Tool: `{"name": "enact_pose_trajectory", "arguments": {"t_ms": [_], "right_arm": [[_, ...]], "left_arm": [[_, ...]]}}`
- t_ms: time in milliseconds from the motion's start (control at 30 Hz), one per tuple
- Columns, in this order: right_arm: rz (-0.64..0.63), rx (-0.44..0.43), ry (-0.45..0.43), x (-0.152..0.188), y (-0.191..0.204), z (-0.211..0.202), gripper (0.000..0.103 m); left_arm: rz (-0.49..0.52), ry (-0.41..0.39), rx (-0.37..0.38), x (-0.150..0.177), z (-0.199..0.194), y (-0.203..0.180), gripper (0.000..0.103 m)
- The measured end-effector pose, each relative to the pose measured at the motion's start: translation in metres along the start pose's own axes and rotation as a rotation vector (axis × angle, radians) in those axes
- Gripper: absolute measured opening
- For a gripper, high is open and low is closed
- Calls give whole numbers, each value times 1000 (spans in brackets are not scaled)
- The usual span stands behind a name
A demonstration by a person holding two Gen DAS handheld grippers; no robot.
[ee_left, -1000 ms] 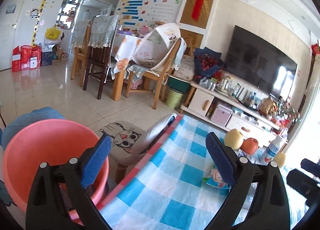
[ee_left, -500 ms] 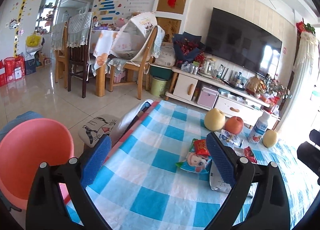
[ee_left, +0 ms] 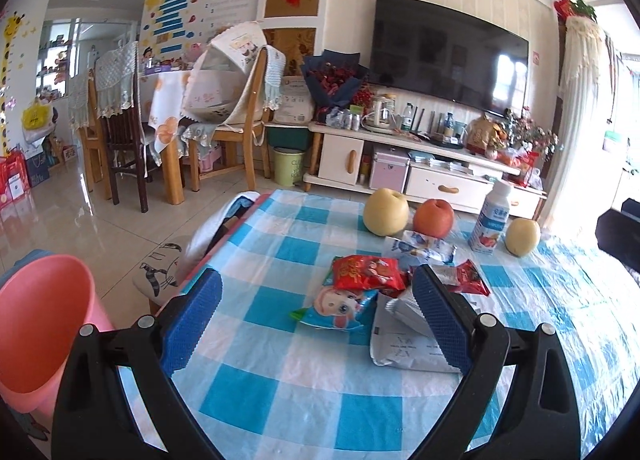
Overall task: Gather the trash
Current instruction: 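Bring both grippers back over the table toward the remaining wrappers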
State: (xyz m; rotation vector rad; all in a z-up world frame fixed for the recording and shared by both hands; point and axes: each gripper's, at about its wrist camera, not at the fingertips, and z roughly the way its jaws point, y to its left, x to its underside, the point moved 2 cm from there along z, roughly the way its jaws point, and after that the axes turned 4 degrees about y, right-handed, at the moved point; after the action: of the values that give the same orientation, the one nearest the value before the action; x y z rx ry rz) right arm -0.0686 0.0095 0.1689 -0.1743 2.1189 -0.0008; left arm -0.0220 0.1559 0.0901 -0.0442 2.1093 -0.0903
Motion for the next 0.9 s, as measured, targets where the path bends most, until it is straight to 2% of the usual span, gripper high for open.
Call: {"name": "enact_pose_trajectory", "arguments": {"t_ms": [567,900], "right_arm": [[52,35,4,3,-46,2,96],[55,43,19,3,-56,10,96]], "left_arm": [[128,54,56,11,22,-63,96],[172,77,64,14,30,-81,96]]}}
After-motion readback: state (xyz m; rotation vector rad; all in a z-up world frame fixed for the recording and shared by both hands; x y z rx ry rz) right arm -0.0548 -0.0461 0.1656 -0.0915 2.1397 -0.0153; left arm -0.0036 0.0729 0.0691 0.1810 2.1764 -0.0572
